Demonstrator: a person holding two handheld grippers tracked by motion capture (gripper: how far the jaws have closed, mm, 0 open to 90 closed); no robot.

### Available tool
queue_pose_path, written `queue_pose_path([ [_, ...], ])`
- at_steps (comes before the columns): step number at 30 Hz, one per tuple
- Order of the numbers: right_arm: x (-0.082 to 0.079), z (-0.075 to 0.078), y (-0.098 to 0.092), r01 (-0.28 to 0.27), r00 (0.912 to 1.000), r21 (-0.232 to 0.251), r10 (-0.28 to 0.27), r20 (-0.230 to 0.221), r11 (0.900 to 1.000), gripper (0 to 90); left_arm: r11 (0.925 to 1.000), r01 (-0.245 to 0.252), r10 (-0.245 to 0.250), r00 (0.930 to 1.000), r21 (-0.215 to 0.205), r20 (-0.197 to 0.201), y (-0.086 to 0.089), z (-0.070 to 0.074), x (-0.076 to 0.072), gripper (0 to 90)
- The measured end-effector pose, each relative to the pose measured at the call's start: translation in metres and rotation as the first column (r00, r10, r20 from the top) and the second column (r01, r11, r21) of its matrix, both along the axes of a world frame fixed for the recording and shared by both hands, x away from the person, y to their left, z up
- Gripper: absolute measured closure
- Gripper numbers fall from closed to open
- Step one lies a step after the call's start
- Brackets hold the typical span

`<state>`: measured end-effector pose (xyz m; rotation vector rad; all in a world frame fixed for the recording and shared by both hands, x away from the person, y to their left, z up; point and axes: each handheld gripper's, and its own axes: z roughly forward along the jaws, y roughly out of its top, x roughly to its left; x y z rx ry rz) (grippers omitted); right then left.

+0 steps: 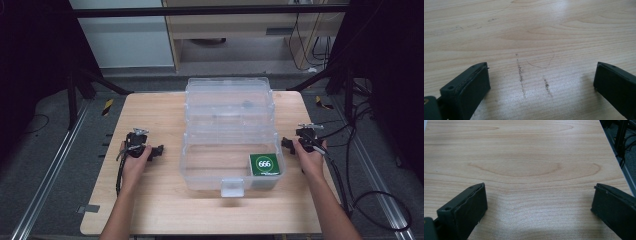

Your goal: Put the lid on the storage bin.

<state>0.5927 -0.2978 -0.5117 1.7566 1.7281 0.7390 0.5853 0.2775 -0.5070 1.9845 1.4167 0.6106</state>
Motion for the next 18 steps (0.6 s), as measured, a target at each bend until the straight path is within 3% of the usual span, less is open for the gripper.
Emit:
queue_pose_path([
  [2, 0.0, 0.001, 0.0, -0.002, 1.0, 0.018, 0.002, -0.005, 1.0, 0.3, 0.9999, 0.015, -0.015, 0.9999, -0.002, 0.001, 0.0, 0.0, -0.004, 0.0],
  [4, -0.003, 0.001, -0.003, -0.068, 0.9977, 0.01, 0.068, -0.003, 0.998, 0.6, 0.9997, 0.025, -0.025, 0.9995, -0.007, 0.019, -0.001, 0.001, -0.011, 5.8],
  [8, -0.013, 0.001, -0.003, -0.119, 0.9928, 0.017, 0.119, 0.008, 0.993, 1.6, 0.9999, 0.015, -0.015, 0.9995, -0.003, 0.026, 0.002, 0.001, -0.016, 6.9],
  [10, -0.02, 0.002, -0.004, -0.135, 0.9908, 0.014, 0.135, 0.009, 0.991, 7.8, 0.9999, 0.009, -0.009, 0.9989, -0.012, 0.045, 0.005, 0.004, -0.018, 6.8],
  [11, -0.024, 0.005, -0.004, -0.146, 0.9889, -0.003, 0.146, 0.027, 0.989, 11.2, 0.9997, 0.005, -0.003, 0.9982, -0.022, 0.06, 0.007, 0.007, -0.019, 6.2],
  [13, -0.035, 0.016, -0.005, -0.168, 0.9836, -0.079, 0.172, 0.054, 0.983, 9.7, 0.9995, -0.008, 0.011, 0.9947, -0.029, 0.103, 0.01, 0.017, -0.024, 5.7],
  [14, -0.04, 0.022, -0.006, -0.188, 0.9787, -0.133, 0.197, 0.059, 0.973, 9.8, 0.9993, -0.004, 0.009, 0.9926, -0.037, 0.121, 0.011, 0.023, -0.026, 5.5],
  [15, -0.047, 0.029, -0.004, -0.196, 0.9761, -0.151, 0.208, 0.063, 0.969, 9.9, 0.9986, 0.013, -0.005, 0.9901, -0.051, 0.14, 0.011, 0.028, -0.03, 5.0],
  [17, -0.06, 0.045, -0.003, -0.22, 0.9678, -0.237, 0.242, 0.068, 0.946, 10.6, 0.9951, 0.072, -0.059, 0.9831, -0.068, 0.173, 0.008, 0.039, -0.037, 3.5],
  [18, -0.067, 0.054, -0.002, -0.232, 0.9617, -0.284, 0.263, 0.076, 0.93, 10.5, 0.9921, 0.105, -0.091, 0.9767, -0.067, 0.195, 0.005, 0.044, -0.041, 3.5],
])
